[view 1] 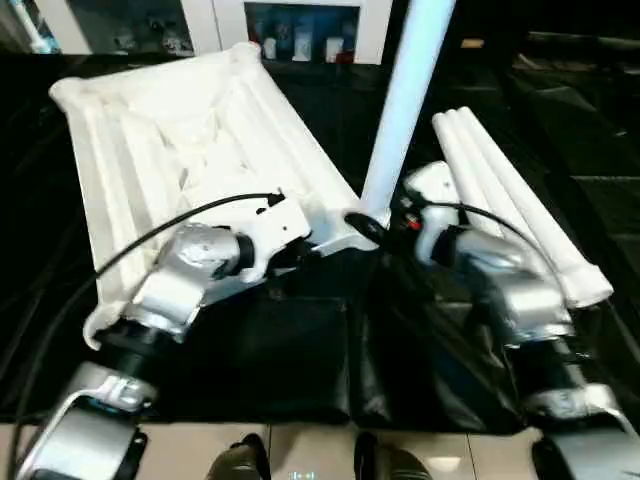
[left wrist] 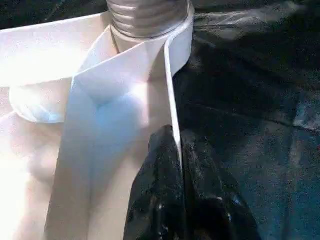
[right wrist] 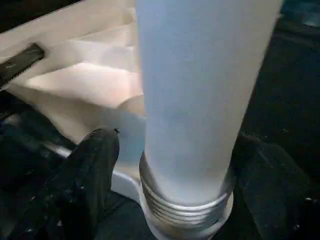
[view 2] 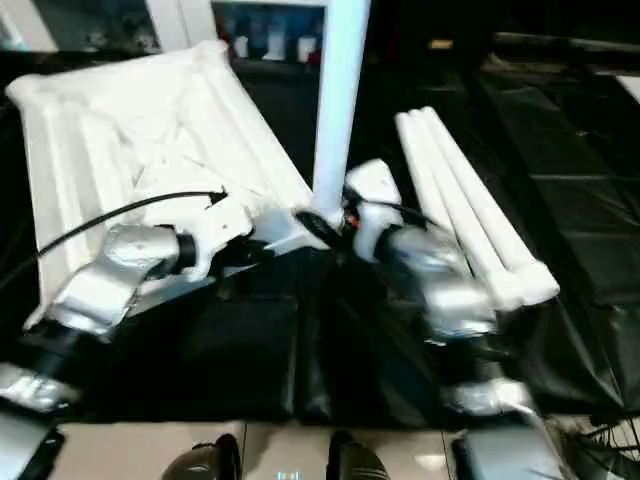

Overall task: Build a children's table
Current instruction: Rotate leg to tighten

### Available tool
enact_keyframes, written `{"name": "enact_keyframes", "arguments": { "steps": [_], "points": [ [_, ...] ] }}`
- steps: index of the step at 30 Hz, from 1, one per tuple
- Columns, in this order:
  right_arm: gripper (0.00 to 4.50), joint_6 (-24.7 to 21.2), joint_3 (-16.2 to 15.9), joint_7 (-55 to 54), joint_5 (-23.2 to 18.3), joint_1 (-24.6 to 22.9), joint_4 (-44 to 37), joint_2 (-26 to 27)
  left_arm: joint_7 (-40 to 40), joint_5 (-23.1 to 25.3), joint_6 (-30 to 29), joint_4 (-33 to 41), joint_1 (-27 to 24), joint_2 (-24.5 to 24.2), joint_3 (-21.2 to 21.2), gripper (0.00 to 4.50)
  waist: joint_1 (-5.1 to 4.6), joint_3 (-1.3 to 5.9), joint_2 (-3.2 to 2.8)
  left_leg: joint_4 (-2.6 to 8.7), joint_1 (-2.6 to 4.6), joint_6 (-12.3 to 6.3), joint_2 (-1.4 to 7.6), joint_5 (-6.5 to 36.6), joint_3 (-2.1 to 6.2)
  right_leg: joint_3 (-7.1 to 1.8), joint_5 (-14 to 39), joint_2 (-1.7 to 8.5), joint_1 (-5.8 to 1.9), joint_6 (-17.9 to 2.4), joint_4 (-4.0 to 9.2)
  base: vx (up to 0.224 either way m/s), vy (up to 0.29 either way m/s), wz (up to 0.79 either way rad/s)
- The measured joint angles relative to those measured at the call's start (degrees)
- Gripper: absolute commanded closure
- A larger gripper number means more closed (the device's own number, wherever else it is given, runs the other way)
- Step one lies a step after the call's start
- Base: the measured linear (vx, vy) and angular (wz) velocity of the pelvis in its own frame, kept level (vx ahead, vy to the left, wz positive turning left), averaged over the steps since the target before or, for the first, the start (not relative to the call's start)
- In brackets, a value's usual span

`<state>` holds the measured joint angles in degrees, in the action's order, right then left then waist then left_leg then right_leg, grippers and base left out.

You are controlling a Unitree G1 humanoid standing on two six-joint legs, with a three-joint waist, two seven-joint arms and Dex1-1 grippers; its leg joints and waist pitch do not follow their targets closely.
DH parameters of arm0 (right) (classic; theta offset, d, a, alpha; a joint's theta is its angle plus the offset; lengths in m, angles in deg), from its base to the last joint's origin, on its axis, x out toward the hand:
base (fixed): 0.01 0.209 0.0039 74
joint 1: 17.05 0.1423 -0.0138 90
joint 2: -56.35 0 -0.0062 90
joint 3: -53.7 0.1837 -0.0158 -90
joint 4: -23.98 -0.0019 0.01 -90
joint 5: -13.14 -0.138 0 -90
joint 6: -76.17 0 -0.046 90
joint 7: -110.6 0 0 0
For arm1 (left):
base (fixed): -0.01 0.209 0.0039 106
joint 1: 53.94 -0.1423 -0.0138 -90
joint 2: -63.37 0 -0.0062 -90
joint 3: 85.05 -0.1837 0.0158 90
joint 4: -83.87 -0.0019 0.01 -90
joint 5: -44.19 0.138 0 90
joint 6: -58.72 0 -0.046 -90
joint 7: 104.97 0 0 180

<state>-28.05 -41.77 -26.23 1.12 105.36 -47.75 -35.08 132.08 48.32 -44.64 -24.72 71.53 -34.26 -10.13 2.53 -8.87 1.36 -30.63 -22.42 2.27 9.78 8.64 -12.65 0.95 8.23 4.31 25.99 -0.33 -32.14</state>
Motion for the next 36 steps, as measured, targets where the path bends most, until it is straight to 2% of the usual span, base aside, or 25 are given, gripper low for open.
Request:
{"name": "enact_keyframes", "arguments": {
  "steps": [4,9,13,25,32,36],
  "points": [
    [0.83,-1.93,-2.36,9.11,-2.08,-3.10,-4.63,-5.56,6.64,-2.26,3.75,2.04,-2.57,-3.21,0.26,4.50,0.29,-0.08,-0.14,0.00,0.01,-0.17,0.10,0.18,0.00,0.09,0.16,-0.06,0.03,-0.25,-0.15,0.015,-0.004,0.00],
    [0.83,-2.00,-4.31,12.67,-2.09,-3.70,-5.11,-5.81,10.77,-3.62,3.96,4.20,-4.12,-3.47,-0.09,4.50,0.30,-0.43,-0.65,-0.50,0.00,-0.15,0.10,0.18,-0.09,-0.04,0.19,0.02,0.03,-0.29,-0.45,0.000,0.000,0.00],
    [0.83,-1.29,-4.69,14.37,-1.86,-4.06,-5.17,-6.09,11.37,-4.32,3.96,4.64,-4.61,-4.06,-0.32,4.50,0.00,-0.61,-0.69,-0.90,0.02,0.13,0.10,0.35,-0.10,-0.13,0.20,0.08,0.03,-0.26,-0.83,0.000,0.000,0.00],
    [0.83,1.67,-5.88,16.57,-0.82,-4.66,-4.58,-7.69,11.78,-4.40,5.29,4.82,-5.33,-4.23,-0.32,4.50,-0.38,-0.61,-0.70,-0.96,0.02,-0.12,0.11,0.19,-0.10,-0.12,0.21,0.09,0.02,-0.24,-0.90,0.000,0.000,0.00],
    [1.55,3.67,-5.85,16.15,-0.69,-4.34,-2.83,-7.29,11.78,-4.40,5.36,4.82,-5.39,-4.34,-0.32,4.50,-0.43,-0.62,-0.69,-0.99,0.02,-0.13,0.11,0.18,-0.10,-0.12,0.21,0.09,0.02,-0.24,-0.92,0.000,0.000,0.00],
    [1.72,4.48,-5.82,16.17,-0.59,-4.22,-2.07,-6.93,11.69,-4.40,5.38,4.81,-5.50,-4.45,-0.25,4.50,-0.44,-0.62,-0.69,-1.05,0.01,-0.13,0.11,0.18,-0.10,-0.13,0.21,0.09,0.02,-0.24,-0.96,0.000,0.000,0.00]
  ]
}}
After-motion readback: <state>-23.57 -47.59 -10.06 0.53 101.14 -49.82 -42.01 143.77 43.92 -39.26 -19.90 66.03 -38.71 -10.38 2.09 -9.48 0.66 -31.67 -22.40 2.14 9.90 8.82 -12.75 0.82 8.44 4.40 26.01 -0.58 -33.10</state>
